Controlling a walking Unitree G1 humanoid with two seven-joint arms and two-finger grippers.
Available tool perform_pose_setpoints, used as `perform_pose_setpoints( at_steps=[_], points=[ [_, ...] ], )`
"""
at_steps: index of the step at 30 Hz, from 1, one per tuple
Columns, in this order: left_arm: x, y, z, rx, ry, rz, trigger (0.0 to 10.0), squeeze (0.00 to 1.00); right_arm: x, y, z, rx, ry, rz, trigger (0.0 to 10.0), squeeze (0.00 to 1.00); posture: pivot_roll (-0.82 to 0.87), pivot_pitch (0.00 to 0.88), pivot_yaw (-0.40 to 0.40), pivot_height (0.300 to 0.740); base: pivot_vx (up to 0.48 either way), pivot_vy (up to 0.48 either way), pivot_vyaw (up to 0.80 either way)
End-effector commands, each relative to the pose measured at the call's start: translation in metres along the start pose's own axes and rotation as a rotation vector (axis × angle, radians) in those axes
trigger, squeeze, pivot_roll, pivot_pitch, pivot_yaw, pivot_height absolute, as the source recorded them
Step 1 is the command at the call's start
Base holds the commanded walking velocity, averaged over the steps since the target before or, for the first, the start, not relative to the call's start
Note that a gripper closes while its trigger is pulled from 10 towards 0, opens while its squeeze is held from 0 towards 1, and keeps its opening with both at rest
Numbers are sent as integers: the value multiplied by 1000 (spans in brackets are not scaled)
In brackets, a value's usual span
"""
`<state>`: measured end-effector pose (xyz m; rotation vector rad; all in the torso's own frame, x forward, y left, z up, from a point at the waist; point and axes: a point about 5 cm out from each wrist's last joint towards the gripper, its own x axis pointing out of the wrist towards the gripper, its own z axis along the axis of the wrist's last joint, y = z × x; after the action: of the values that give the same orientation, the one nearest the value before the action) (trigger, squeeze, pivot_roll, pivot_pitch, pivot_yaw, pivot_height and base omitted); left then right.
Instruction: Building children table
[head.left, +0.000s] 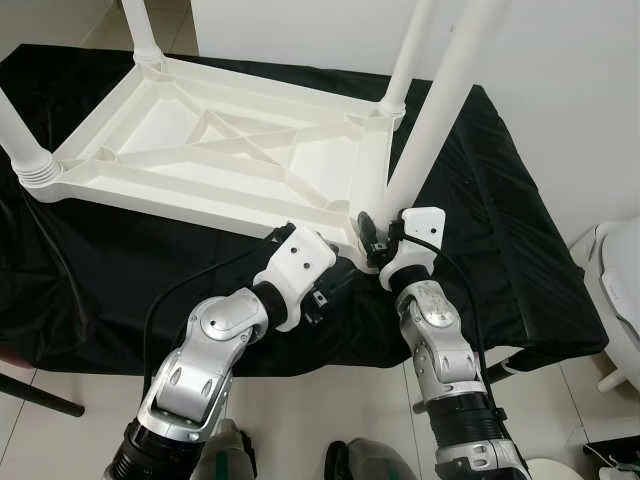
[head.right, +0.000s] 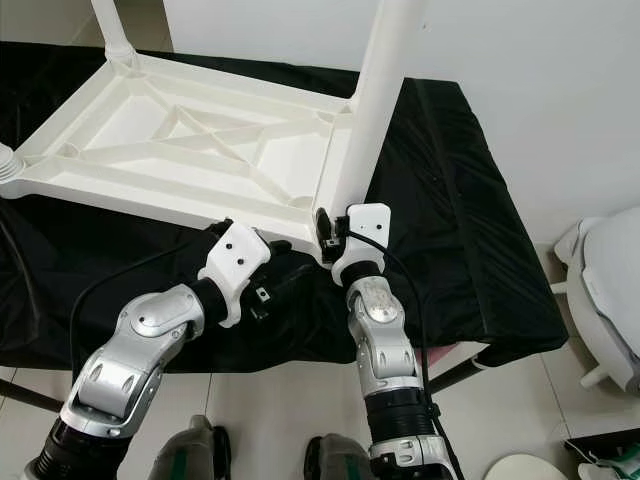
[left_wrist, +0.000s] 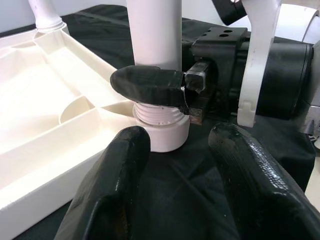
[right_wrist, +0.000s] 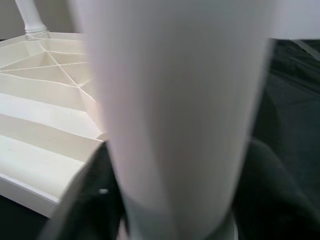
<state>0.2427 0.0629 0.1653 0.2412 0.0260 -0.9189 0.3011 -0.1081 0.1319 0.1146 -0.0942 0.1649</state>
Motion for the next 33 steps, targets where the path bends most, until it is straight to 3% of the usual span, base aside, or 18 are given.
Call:
perform_pose_setpoints(
  at_steps=[1, 10, 11, 12, 14, 17, 18, 22, 25, 28, 32, 33],
  points=[
    [-2, -1, 1, -13, -2, -3, 10000, 0, -5, -2, -5, 32, 21, -23, 10000, 1000, -61, 67, -47, 740, 0, 0, 0],
    [-2, 4, 0, -4, 5, 36, 10000, 0, -5, -4, -3, 18, 35, -7, 10000, 1000, -42, 57, -50, 740, 0, 0, 0],
    [-2, 5, 2, -6, -4, 31, 10000, 0, -4, -3, -1, 13, 27, 68, 10000, 0, -62, 46, -40, 740, 0, 0, 0],
    [-1, 7, 2, 2, -5, 21, 10000, 0, -3, -3, 1, 5, 29, 164, 10000, 0, -67, 35, -37, 740, 0, 0, 0],
    [-1, 7, 2, 2, -5, 21, 10000, 0, -3, -3, 1, 5, 29, 164, 10000, 0, -67, 35, -37, 740, 0, 0, 0],
    [3, 11, 2, 25, -1, 3, 10000, 0, -1, -6, 5, -5, 48, 327, 10000, 0, -83, 23, -29, 740, 0, 0, 0],
    [5, 14, 4, 33, -7, 2, 10000, 0, -2, -8, 5, -33, 61, 413, 10000, 0, -91, 13, -26, 740, 0, 0, 0],
    [8, 16, 9, 35, -27, 1, 10000, 0, -2, -17, 4, -95, 90, 546, 10000, 0, -91, 7, -26, 740, 0, 0, 0],
    [8, 16, 9, 33, -31, 1, 10000, 0, -2, -19, 4, -106, 91, 560, 10000, 0, -91, 7, -26, 740, 0, 0, 0],
    [7, 15, 7, 28, -27, 6, 10000, 0, 7, -35, 6, -144, 100, 592, 10000, 0, -84, 3, -25, 740, 0, 0, 0],
    [5, 15, 7, 21, -28, 8, 10000, 0, 10, -41, 7, -154, 108, 627, 10000, 0, -80, 3, -25, 740, 0, 0, 0],
    [3, 14, 7, 14, -26, 6, 10000, 0, 12, -43, 8, -157, 107, 624, 2549, 0, -75, 3, -25, 740, 0, 0, 0]
  ],
)
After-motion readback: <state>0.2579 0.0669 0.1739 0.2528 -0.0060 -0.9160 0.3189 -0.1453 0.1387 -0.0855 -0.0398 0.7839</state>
